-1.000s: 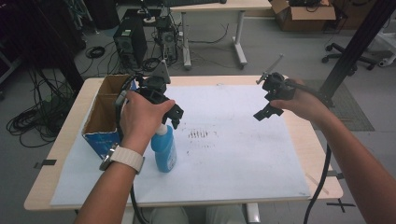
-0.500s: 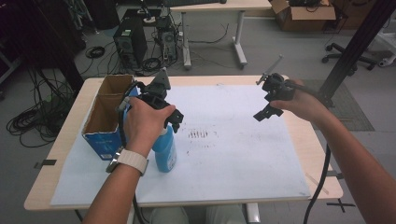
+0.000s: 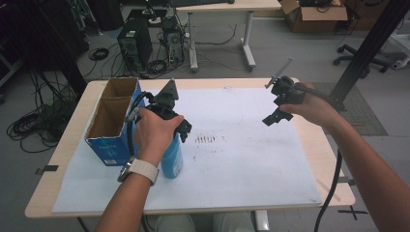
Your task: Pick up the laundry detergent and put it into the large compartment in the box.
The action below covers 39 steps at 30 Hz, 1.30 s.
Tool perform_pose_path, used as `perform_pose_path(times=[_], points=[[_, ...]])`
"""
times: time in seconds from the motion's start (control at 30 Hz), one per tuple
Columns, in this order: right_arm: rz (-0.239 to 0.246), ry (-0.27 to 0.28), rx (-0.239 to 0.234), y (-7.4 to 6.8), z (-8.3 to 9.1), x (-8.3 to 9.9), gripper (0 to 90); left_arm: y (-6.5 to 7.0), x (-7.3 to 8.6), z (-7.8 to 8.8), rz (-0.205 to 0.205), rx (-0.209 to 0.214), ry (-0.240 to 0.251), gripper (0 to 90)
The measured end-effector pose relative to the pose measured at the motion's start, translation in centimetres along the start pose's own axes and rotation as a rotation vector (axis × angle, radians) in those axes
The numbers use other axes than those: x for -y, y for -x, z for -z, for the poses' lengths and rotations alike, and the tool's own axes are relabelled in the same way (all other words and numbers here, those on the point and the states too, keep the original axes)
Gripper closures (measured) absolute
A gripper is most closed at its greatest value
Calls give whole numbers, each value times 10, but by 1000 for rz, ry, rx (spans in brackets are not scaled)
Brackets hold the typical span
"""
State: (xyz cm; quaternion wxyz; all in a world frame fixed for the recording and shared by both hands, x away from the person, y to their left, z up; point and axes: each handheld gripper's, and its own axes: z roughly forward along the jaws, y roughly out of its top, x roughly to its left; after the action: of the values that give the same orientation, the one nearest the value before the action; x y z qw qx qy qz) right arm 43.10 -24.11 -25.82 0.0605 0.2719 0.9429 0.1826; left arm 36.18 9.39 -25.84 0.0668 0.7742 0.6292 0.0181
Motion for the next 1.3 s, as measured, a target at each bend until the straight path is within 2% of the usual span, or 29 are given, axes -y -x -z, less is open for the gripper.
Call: perform_pose_path(times=[0.5, 0.93, 1.3], points=[[-2, -4, -4, 1, -2, 1, 57, -3, 2, -18, 18, 8, -19, 69], [-4, -8, -6, 1, -3, 3, 57, -3, 4, -27, 18, 11, -33, 76], [-5, -9, -9, 1, -3, 3, 62, -4, 4, -31, 20, 11, -43, 118]])
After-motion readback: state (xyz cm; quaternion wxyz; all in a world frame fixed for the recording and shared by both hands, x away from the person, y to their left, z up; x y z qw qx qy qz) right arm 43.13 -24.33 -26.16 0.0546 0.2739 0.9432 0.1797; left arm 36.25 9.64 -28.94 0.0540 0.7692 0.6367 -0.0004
